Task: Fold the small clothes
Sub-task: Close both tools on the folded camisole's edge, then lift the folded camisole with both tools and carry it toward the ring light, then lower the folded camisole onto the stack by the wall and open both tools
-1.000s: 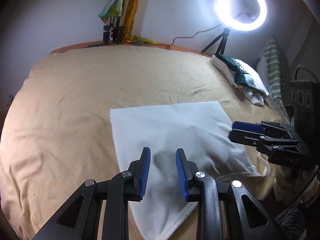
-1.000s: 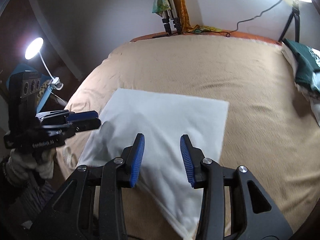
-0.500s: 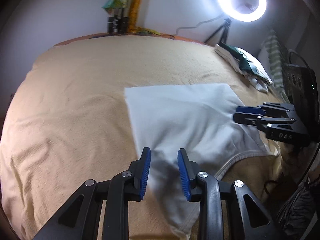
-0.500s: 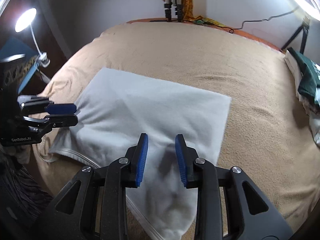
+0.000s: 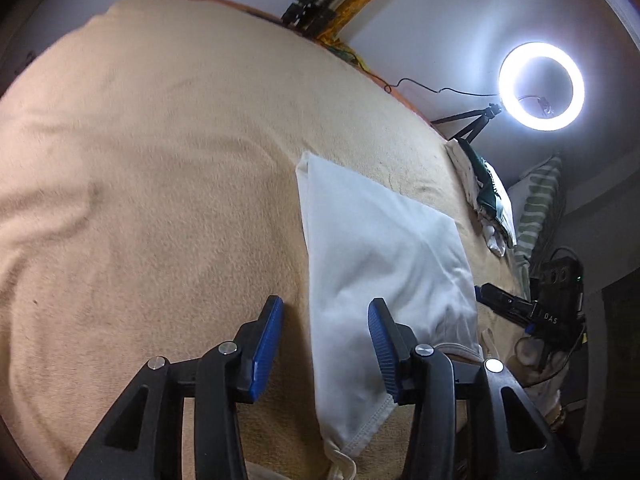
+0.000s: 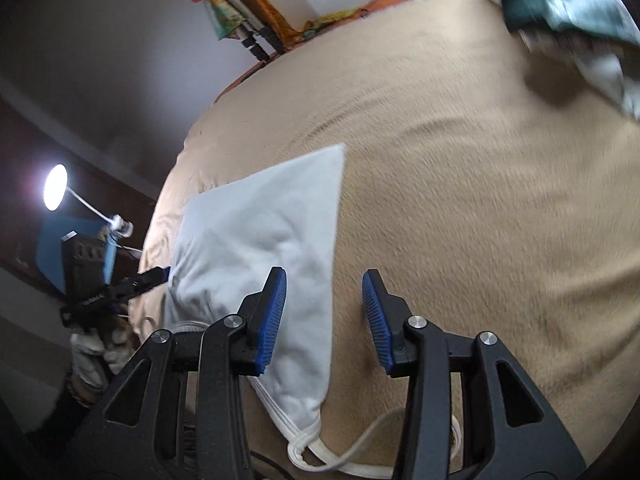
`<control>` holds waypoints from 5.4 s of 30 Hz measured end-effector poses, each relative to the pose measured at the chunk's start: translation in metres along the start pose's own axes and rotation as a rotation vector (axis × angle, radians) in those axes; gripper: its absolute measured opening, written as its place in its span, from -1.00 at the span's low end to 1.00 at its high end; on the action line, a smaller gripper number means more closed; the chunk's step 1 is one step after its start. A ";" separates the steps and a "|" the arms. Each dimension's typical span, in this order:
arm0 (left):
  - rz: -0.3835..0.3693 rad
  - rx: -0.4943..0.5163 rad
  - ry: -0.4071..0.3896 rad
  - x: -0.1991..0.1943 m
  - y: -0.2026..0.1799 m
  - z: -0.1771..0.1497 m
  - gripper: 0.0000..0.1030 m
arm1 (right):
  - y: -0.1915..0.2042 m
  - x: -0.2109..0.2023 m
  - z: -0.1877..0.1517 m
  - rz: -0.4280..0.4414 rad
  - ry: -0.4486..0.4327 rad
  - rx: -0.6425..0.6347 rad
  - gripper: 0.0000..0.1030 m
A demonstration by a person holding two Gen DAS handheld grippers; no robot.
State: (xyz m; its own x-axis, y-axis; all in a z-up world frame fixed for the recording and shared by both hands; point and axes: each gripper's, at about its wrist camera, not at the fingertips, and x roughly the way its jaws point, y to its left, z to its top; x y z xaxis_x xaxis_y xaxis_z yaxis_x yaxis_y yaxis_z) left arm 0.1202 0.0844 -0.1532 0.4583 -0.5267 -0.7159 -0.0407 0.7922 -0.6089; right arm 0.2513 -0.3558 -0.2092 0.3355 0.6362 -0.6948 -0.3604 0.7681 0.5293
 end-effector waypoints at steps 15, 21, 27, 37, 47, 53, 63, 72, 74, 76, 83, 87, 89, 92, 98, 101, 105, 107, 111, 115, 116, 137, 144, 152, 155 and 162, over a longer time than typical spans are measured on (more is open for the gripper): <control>-0.002 -0.035 -0.004 0.023 -0.013 0.015 -0.82 | -0.005 0.019 0.008 0.159 0.034 0.090 -0.69; 0.058 0.087 -0.065 0.010 -0.041 0.013 -0.92 | 0.031 0.007 0.011 0.035 -0.002 -0.056 -0.84; 0.077 0.166 -0.109 -0.001 -0.066 0.012 -0.93 | 0.050 -0.022 0.016 -0.008 -0.079 -0.119 -0.90; 0.116 0.100 -0.065 0.014 -0.047 0.014 -0.93 | 0.033 -0.005 0.016 -0.007 0.016 -0.084 -0.51; 0.112 0.057 -0.032 0.024 -0.029 0.014 -0.93 | -0.005 0.020 0.015 0.165 0.051 0.094 -0.49; 0.138 0.101 -0.079 0.016 -0.045 0.013 -0.93 | 0.030 0.025 0.018 0.029 0.031 -0.032 -0.81; 0.100 0.212 -0.163 -0.009 -0.092 0.022 -0.93 | 0.085 -0.030 0.023 -0.066 -0.126 -0.218 -0.84; 0.055 0.336 -0.203 0.012 -0.166 0.049 -0.93 | 0.074 -0.093 0.046 -0.138 -0.231 -0.249 -0.84; 0.041 0.353 -0.203 0.024 -0.183 0.056 -0.93 | 0.062 -0.107 0.053 -0.160 -0.253 -0.238 -0.84; 0.023 0.373 -0.200 0.039 -0.203 0.063 -0.93 | 0.046 -0.123 0.061 -0.194 -0.277 -0.221 -0.84; -0.015 0.455 -0.205 0.099 -0.281 0.087 -0.93 | -0.004 -0.173 0.090 -0.300 -0.333 -0.207 -0.84; -0.037 0.468 -0.216 0.137 -0.321 0.103 -0.93 | -0.034 -0.195 0.110 -0.357 -0.364 -0.193 -0.84; -0.030 0.493 -0.222 0.155 -0.341 0.109 -0.94 | -0.048 -0.202 0.119 -0.384 -0.378 -0.184 -0.84; -0.023 0.521 -0.232 0.178 -0.363 0.118 -0.94 | -0.070 -0.215 0.135 -0.430 -0.396 -0.183 -0.84; 0.011 0.562 -0.262 0.223 -0.403 0.135 -0.93 | -0.108 -0.230 0.170 -0.517 -0.431 -0.185 -0.84; 0.044 0.590 -0.282 0.245 -0.417 0.140 -0.93 | -0.129 -0.230 0.189 -0.557 -0.444 -0.173 -0.84; 0.093 0.612 -0.281 0.273 -0.425 0.145 -0.94 | -0.154 -0.215 0.211 -0.609 -0.435 -0.170 -0.84; 0.114 0.619 -0.276 0.284 -0.427 0.145 -0.94 | -0.165 -0.207 0.216 -0.634 -0.420 -0.173 -0.84; 0.149 0.637 -0.277 0.297 -0.427 0.142 -0.93 | -0.183 -0.195 0.222 -0.655 -0.404 -0.157 -0.84; 0.174 0.655 -0.278 0.302 -0.429 0.139 -0.93 | -0.193 -0.187 0.223 -0.673 -0.390 -0.144 -0.84; 0.181 0.658 -0.279 0.303 -0.429 0.138 -0.93 | -0.195 -0.184 0.225 -0.681 -0.384 -0.143 -0.84; 0.146 0.695 -0.393 0.185 -0.436 0.104 -0.61 | -0.126 -0.237 0.193 -0.759 -0.450 -0.097 -0.54; 0.128 0.714 -0.433 0.119 -0.423 0.077 -0.61 | -0.068 -0.259 0.159 -0.736 -0.500 -0.106 -0.54; 0.131 0.713 -0.457 0.058 -0.394 0.045 -0.60 | -0.007 -0.251 0.114 -0.708 -0.520 -0.116 -0.54; 0.137 0.718 -0.463 0.039 -0.384 0.033 -0.57 | 0.012 -0.246 0.098 -0.683 -0.524 -0.110 -0.54; 0.133 0.714 -0.466 0.003 -0.357 0.001 -0.45 | 0.057 -0.234 0.058 -0.668 -0.537 -0.129 -0.54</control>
State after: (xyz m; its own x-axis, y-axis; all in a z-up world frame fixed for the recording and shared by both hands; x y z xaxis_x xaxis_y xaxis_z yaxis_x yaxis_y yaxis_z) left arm 0.1370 -0.2002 0.0623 0.8131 -0.3597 -0.4577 0.3767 0.9246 -0.0572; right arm 0.2027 -0.4568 0.0119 0.8661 0.0282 -0.4991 -0.0264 0.9996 0.0107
